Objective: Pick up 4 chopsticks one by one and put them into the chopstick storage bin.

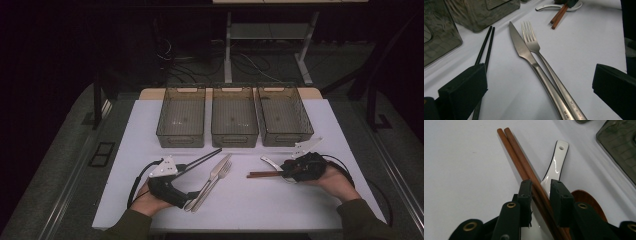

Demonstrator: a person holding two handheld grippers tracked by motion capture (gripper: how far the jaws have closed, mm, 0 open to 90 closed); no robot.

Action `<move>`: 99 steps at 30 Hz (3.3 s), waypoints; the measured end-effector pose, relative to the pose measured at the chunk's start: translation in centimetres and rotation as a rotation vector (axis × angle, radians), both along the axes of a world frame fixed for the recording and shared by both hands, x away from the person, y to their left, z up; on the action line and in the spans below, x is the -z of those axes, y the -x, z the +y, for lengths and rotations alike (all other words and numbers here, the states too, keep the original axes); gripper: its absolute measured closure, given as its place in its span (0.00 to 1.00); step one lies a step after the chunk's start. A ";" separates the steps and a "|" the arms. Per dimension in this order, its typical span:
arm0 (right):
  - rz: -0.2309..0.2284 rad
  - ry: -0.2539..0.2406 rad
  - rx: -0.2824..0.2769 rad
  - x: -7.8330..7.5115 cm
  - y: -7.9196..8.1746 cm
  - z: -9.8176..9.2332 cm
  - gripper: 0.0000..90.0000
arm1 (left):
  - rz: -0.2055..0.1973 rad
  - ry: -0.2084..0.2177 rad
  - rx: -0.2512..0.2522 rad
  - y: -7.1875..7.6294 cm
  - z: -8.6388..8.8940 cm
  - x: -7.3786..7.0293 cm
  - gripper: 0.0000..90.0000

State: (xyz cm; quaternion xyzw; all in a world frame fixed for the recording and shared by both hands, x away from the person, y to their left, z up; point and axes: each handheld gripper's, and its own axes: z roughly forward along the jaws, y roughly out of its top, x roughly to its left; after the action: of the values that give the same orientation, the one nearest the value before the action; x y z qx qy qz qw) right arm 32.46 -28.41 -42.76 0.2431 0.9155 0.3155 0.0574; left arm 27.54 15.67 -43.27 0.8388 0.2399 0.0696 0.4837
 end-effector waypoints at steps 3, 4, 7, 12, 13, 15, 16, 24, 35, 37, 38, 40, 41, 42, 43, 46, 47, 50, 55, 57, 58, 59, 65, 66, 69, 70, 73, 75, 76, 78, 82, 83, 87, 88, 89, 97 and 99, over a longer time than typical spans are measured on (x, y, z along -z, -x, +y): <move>0.004 0.000 -0.006 0.0 0.0 0.0 0.80 | 0.000 0.000 0.000 0.0 0.0 0.0 0.00; 0.012 -0.006 -0.011 -0.1 0.0 0.1 0.81 | 0.000 0.000 0.000 0.0 0.0 0.0 0.00; 0.021 -0.002 -0.017 -0.1 0.2 0.3 0.82 | 0.001 0.000 0.001 0.0 0.0 0.0 0.00; 0.026 0.007 -0.034 -0.2 0.2 0.5 0.83 | 0.001 -0.001 0.001 0.0 0.0 0.0 0.00; 0.020 0.014 -0.038 -0.2 0.2 0.6 0.83 | 0.001 0.000 0.001 0.0 0.0 0.0 0.00; 0.026 0.010 -0.041 -0.2 0.3 0.8 0.83 | 0.002 0.000 0.002 0.0 0.0 0.0 0.00; 0.021 0.018 -0.046 -0.2 0.3 0.8 0.83 | 0.001 0.000 0.002 0.0 0.0 0.0 0.00; 0.045 0.019 -0.042 -0.3 0.6 1.1 0.85 | 0.001 0.000 0.002 0.0 0.0 0.0 0.00; 0.044 0.016 -0.013 -0.6 1.0 1.7 0.86 | 0.001 0.001 0.003 0.0 0.0 0.0 0.00; 0.042 0.019 -0.002 -0.6 1.2 2.0 0.86 | 0.001 0.003 0.002 0.0 0.0 0.0 0.00; 0.039 0.022 0.003 -0.7 1.3 2.1 0.86 | 0.001 0.002 0.003 0.0 0.0 -0.1 0.00; 0.033 0.023 0.010 -0.7 1.6 2.4 0.86 | 0.000 0.004 0.003 0.0 0.0 0.0 0.00; 0.032 0.023 0.015 -0.7 1.7 2.6 0.86 | -0.001 0.003 0.003 0.1 0.0 -0.1 0.00; 0.032 0.023 0.015 -0.7 1.7 2.6 0.86 | -0.001 0.003 0.003 0.1 0.1 -0.1 0.00; 0.029 0.015 0.018 -0.7 2.1 2.9 0.86 | 0.000 0.001 0.004 0.1 0.1 -0.1 0.00; 0.033 0.016 0.014 -0.5 2.8 3.5 0.86 | 0.000 0.000 0.005 0.1 0.1 -0.1 0.00; 0.035 0.025 0.011 -0.3 3.0 3.7 0.86 | 0.000 0.000 0.005 0.1 0.1 -0.1 0.00; 0.038 0.057 -0.007 0.4 3.5 4.3 0.86 | 0.000 -0.002 0.005 0.1 0.1 -0.1 0.00; 0.032 0.066 -0.017 0.6 3.8 4.7 0.86 | 0.000 -0.002 0.007 0.1 0.1 -0.1 0.00; 0.030 0.060 -0.014 0.7 3.8 4.6 0.85 | 0.000 0.001 0.006 0.1 0.1 -0.1 0.00; 0.037 0.035 -0.007 0.7 4.0 4.6 0.80 | -0.001 0.001 0.007 0.1 0.1 -0.1 0.00; 0.031 0.023 -0.005 0.5 4.1 4.5 0.74 | -0.001 0.001 0.007 0.2 0.0 -0.1 0.00; 0.009 -0.060 0.004 -0.7 5.0 3.4 0.66 | -0.008 -0.001 0.012 0.3 0.2 0.0 0.00; 0.002 -0.058 0.009 -0.7 5.2 3.1 0.67 | -0.010 0.003 0.012 0.3 0.2 0.1 0.00; -0.001 -0.058 0.015 -0.7 5.6 2.5 0.71 | -0.010 -0.002 0.012 0.3 0.4 0.1 0.00; 0.000 -0.057 0.015 -0.8 5.8 2.2 0.73 | -0.012 -0.002 0.013 0.3 0.5 0.1 0.00; -0.011 -0.057 0.024 -0.8 6.5 1.5 0.78 | -0.003 0.002 0.005 0.2 0.8 0.2 0.00; -0.025 -0.050 0.030 -0.7 6.8 1.2 0.80 | -0.003 0.005 0.002 0.2 0.9 0.2 0.00; -0.028 -0.053 0.039 -0.5 7.1 0.9 0.83 | -0.003 0.007 0.000 0.2 0.9 0.2 0.00; -0.027 -0.051 0.034 -0.3 7.1 0.9 0.84 | 0.001 0.010 -0.004 0.3 1.0 0.3 0.00; -0.019 -0.036 0.022 -0.1 7.0 1.3 0.86 | 0.001 0.012 -0.003 0.3 1.0 0.3 0.00; -0.020 -0.032 0.023 0.0 7.0 1.3 0.87 | 0.002 0.010 -0.003 0.3 1.0 0.3 0.00; -0.022 -0.019 0.017 0.1 7.0 1.5 0.88 | 0.003 0.012 -0.002 0.3 0.9 0.3 0.00; -0.026 -0.015 0.019 0.2 6.9 1.5 0.88 | 0.002 0.011 -0.001 0.3 0.9 0.3 0.00; -0.026 -0.015 0.019 0.2 6.9 1.5 0.88 | 0.002 0.010 0.001 0.3 0.9 0.3 0.00; -0.034 0.015 0.002 0.6 6.7 2.2 0.90 | 0.003 0.007 0.006 0.3 0.8 0.3 0.00; -0.032 0.016 0.003 0.6 6.7 2.2 0.91 | 0.004 0.011 0.003 0.3 0.8 0.3 0.00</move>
State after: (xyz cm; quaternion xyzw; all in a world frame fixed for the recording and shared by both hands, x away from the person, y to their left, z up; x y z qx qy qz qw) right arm 25.73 -26.19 -43.37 0.2388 0.9166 0.3120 0.0744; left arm 27.19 16.50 -43.59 0.8367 0.2402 0.0659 0.4878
